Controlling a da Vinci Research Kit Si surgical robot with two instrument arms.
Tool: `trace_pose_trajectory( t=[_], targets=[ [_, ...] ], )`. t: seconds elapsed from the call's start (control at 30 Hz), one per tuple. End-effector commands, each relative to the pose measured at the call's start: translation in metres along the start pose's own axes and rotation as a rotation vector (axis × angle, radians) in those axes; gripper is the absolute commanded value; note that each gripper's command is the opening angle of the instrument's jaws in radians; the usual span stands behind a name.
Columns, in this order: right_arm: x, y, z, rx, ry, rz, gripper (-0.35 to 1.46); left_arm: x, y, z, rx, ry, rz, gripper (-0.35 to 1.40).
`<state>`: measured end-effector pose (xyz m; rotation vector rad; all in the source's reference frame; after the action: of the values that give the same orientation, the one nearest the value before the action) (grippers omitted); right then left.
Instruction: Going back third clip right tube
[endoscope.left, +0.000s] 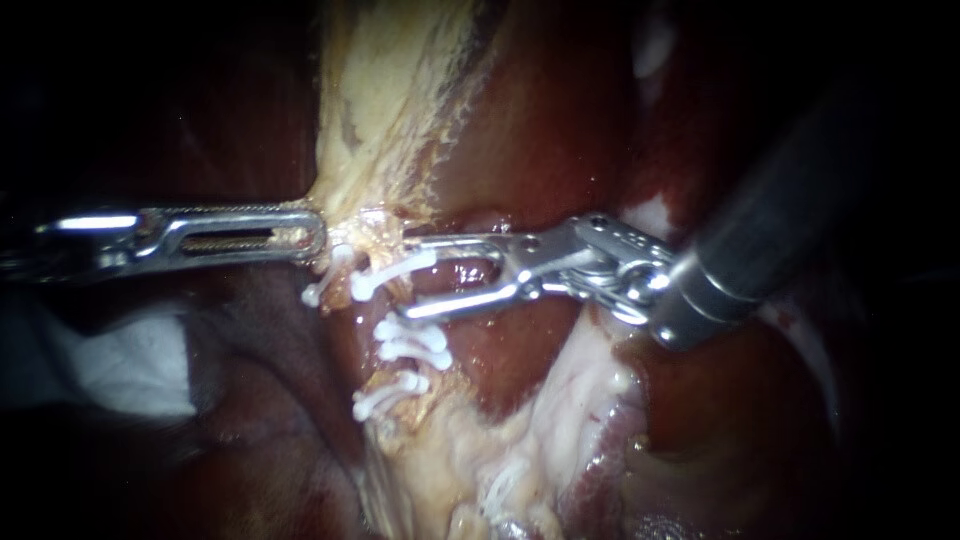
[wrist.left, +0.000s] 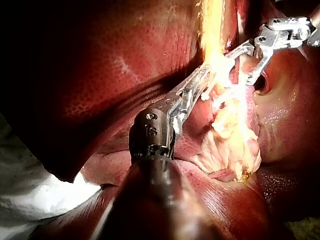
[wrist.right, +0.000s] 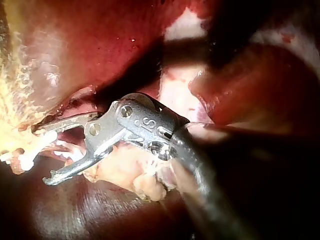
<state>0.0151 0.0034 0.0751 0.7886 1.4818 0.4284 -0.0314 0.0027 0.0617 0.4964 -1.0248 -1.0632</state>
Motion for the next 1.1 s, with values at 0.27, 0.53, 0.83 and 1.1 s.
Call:
trace_pose_trajectory(
  t=[0.27, 0.53, 0.83, 1.1],
  targets=[
    [-0.0013, -0.0023, -0.0044, -0.041, -0.109, -0.113, 0.6, 0.0, 0.0, 0.0, 0.001, 0.0, 0.0, -0.35],
    [0.0006, -0.0053, -0.0086, -0.066, -0.153, -0.28, 0.6, 0.0, 0.0, 0.0, 0.001, 0.0, 0.0, -0.35],
    [0.0041, -0.0071, -0.0116, -0.077, -0.147, -0.359, 0.6, 0.0001, 0.0, 0.0002, 0.0, -0.001, 0.001, -0.35],
    [0.0043, -0.008, -0.0117, -0.073, -0.146, -0.361, 0.6, 0.002, 0.0008, 0.0024, -0.015, 0.009, 0.013, -0.35]
  ],
)
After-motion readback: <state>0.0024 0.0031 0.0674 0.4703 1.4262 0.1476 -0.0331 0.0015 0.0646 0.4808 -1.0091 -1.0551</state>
